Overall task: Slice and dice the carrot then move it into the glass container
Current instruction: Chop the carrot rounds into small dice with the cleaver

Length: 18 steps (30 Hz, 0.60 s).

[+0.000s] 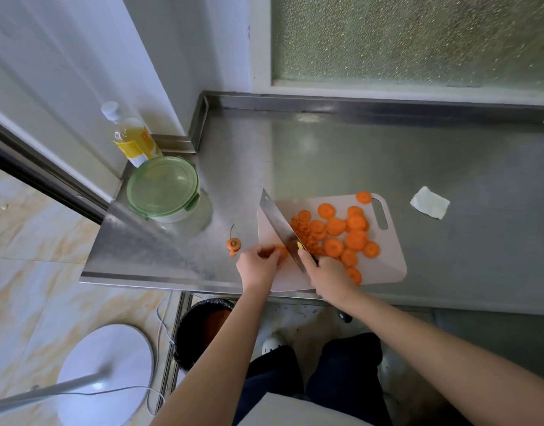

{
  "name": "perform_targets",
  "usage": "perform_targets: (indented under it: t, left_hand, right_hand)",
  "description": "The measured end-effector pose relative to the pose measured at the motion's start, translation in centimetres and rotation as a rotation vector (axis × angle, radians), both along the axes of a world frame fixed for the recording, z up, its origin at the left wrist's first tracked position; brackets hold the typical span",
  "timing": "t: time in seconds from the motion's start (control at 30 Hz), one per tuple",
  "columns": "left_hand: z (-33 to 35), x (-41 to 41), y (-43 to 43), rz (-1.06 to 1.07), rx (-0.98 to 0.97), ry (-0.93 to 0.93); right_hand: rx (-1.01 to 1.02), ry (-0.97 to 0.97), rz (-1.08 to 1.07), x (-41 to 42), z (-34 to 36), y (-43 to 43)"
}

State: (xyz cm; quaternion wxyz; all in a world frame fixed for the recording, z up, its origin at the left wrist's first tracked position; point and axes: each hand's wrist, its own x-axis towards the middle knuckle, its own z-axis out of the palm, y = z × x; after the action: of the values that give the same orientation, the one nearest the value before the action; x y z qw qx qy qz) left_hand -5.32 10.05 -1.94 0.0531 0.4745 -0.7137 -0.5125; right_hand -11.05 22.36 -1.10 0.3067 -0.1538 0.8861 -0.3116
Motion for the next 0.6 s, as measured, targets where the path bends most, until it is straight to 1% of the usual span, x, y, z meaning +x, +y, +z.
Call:
perform_targets:
  t: [0.2,0.43,0.53,0.57,0.6]
  left_hand:
    - [0.1,0.0,0.0,0.042,0.021,-0.026]
    - [0.2,0.0,0.2,0.064,0.009,-0.026]
    - [0.3,-0.1,0.2,0.074,0.025,-0.039]
    - [0.2,-0.2,0.1,0.076,0.032,-0.039]
    - [0.3,-0.2,0.1,0.077,0.040,-0.041]
  right_hand:
    - [0.003,0.018,-0.011,0.0,0.9,-0.1]
    - [0.069,-0.006,0.081,0.0,1.7,-0.6]
    - [0.137,-0.093,0.122,0.0,2.6,-1.0]
    - [0.143,-0.130,0.049,0.1,2.7,-1.1]
    - [0.178,-0.128,0.023,0.0,3.5,-1.5]
